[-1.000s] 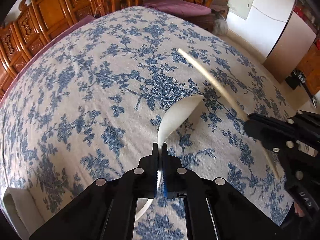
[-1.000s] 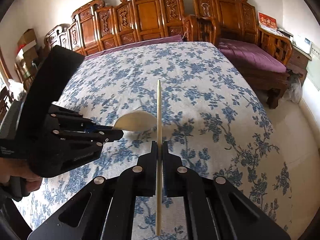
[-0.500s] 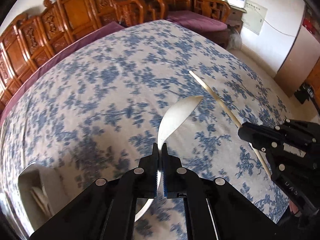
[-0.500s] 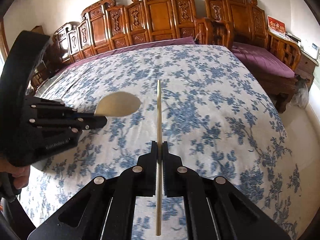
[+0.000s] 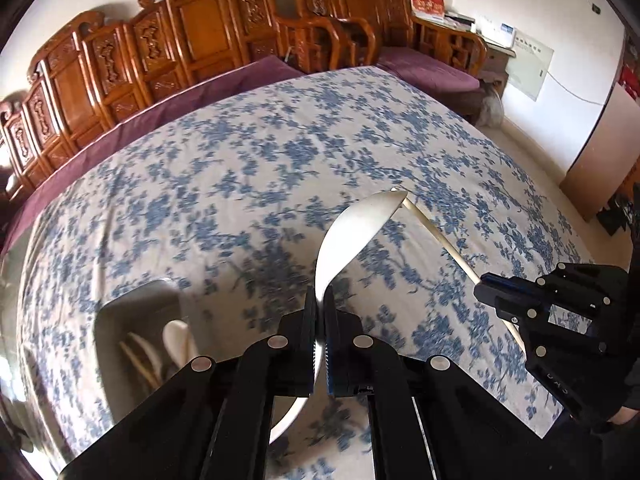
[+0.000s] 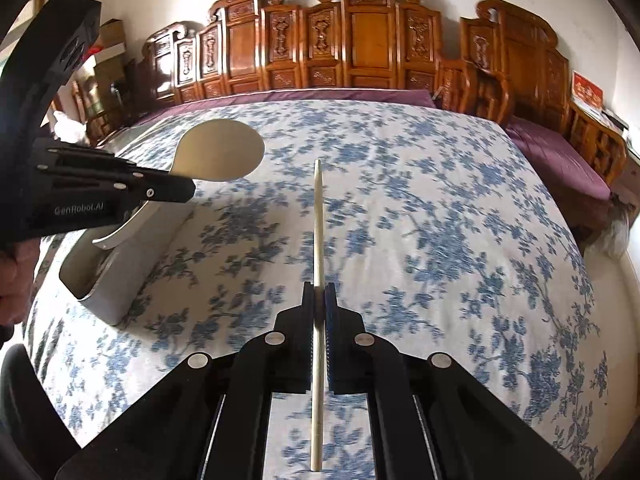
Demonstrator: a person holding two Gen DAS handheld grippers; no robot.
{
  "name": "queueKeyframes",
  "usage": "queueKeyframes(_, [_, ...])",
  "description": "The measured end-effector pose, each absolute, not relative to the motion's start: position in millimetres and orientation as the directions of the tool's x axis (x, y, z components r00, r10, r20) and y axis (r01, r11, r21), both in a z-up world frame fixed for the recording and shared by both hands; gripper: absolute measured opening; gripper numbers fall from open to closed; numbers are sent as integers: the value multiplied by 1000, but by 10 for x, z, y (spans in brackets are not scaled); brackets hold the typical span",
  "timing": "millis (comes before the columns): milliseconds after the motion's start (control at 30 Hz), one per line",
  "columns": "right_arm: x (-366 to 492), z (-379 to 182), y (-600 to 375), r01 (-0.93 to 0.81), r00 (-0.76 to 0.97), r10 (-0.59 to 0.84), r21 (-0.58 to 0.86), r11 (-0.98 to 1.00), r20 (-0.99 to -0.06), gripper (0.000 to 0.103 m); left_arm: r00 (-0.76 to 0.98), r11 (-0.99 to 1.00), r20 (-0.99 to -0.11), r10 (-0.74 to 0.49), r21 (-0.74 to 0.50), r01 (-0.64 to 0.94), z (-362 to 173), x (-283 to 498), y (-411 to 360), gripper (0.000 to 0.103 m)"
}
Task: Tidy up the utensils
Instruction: 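Carry the white spoon into the grey tray and open the left tool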
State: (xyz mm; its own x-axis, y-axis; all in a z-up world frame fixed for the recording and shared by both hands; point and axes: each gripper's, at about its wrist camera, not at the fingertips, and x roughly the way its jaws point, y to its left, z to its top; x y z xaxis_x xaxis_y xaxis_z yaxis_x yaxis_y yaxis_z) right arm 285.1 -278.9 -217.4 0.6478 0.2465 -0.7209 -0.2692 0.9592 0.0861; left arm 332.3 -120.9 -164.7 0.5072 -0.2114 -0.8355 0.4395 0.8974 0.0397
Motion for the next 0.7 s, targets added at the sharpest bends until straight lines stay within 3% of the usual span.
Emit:
queueKeyframes(333, [2640, -1897, -2410, -345, 659, 320, 105, 933, -681, 6, 542, 934, -822, -175, 36, 356, -1529, 3328, -703, 3])
queueKeyframes(700, [2453, -1851, -1961, -429, 654, 346, 48, 902, -673, 6, 504, 986, -858, -97, -13, 168, -1829, 3477, 39, 3])
